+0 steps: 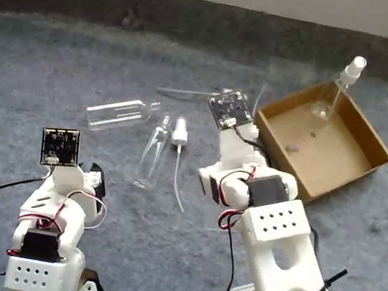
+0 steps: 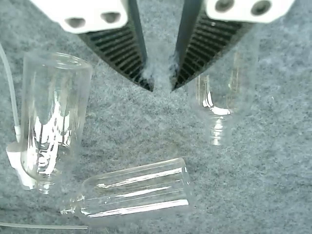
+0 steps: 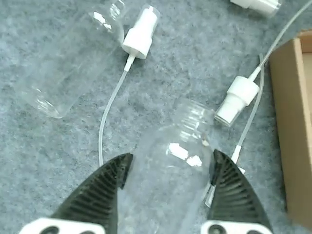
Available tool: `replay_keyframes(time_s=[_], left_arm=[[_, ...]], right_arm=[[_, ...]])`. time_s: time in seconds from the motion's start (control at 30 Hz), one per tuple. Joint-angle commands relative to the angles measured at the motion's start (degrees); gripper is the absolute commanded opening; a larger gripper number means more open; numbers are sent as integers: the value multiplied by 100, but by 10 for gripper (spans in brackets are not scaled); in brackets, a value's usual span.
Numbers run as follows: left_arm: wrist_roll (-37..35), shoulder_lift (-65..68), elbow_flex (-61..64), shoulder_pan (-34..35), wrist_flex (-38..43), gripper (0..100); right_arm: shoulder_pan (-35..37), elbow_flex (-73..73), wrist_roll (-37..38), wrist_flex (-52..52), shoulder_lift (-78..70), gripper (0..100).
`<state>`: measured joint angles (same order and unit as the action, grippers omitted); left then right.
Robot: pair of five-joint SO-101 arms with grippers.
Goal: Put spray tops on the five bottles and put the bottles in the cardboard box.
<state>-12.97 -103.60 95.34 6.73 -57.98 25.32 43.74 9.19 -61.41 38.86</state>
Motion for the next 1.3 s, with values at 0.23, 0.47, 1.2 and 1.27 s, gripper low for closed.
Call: replay_keyframes(time_s=[0.23,0.47,1.2,1.27], left_arm=[[35,-40,4,40,149,5],[35,-40,163,40,536,5],[35,-40,171,40,563,5],[35,-40,171,40,563,5]], right_arm=[[-101,-2000,62,-347,-2114,131],[-101,-2563,949,-338,-3688,132],[-101,-2607,1723,-620,-4277,293],[-92,-2721,1697,-866,-4277,293]])
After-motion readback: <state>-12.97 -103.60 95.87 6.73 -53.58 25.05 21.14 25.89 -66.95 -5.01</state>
